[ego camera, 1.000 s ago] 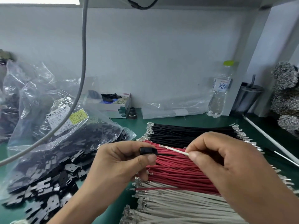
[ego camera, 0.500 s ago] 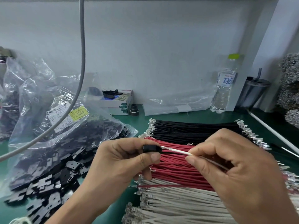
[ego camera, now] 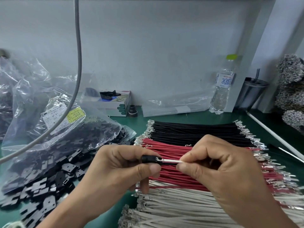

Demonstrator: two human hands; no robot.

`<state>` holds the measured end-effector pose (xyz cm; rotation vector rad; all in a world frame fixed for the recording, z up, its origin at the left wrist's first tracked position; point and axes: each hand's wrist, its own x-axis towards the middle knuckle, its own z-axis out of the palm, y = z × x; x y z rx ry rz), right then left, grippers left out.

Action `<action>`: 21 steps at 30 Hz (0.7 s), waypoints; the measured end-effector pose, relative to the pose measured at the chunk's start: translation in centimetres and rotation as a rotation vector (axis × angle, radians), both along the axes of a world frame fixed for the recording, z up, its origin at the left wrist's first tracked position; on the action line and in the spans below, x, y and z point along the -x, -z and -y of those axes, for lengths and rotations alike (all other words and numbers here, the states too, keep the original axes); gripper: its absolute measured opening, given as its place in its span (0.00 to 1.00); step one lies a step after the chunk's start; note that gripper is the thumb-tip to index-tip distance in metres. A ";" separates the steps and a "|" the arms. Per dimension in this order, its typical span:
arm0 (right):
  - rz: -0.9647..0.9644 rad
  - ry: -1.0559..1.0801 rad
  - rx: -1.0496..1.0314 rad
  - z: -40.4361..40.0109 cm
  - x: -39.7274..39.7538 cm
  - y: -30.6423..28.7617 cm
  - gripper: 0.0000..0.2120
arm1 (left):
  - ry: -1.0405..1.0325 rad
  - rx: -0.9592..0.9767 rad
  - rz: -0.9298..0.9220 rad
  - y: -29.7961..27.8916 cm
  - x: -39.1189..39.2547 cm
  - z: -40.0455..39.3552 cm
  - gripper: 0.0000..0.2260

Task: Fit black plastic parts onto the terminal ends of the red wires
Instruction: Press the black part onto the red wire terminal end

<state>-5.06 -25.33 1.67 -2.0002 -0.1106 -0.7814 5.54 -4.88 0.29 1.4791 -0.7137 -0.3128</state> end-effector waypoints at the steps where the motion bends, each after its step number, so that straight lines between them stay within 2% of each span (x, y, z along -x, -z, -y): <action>1: 0.004 0.010 0.028 0.0 0.0 0.2 0.06 | 0.012 -0.009 0.011 0.0 0.0 0.0 0.13; 5: 0.053 0.144 0.375 -0.9 0.2 0.8 0.06 | 0.021 -0.087 0.094 0.6 0.1 0.4 0.11; 9: -0.022 0.094 0.288 -0.5 0.2 0.9 0.05 | -0.006 -0.081 0.066 0.8 0.1 0.5 0.12; 14: 0.058 0.112 0.425 -1.1 -0.1 1.0 0.11 | 0.029 -0.096 0.116 0.3 0.3 0.2 0.12; 18: 0.110 0.118 0.525 -1.0 -0.2 0.8 0.12 | 0.017 -0.100 0.203 0.3 0.8 0.1 0.08; 21: 0.113 0.152 0.600 -0.6 -0.1 0.1 0.10 | -0.023 0.017 0.171 0.3 0.7 0.6 0.09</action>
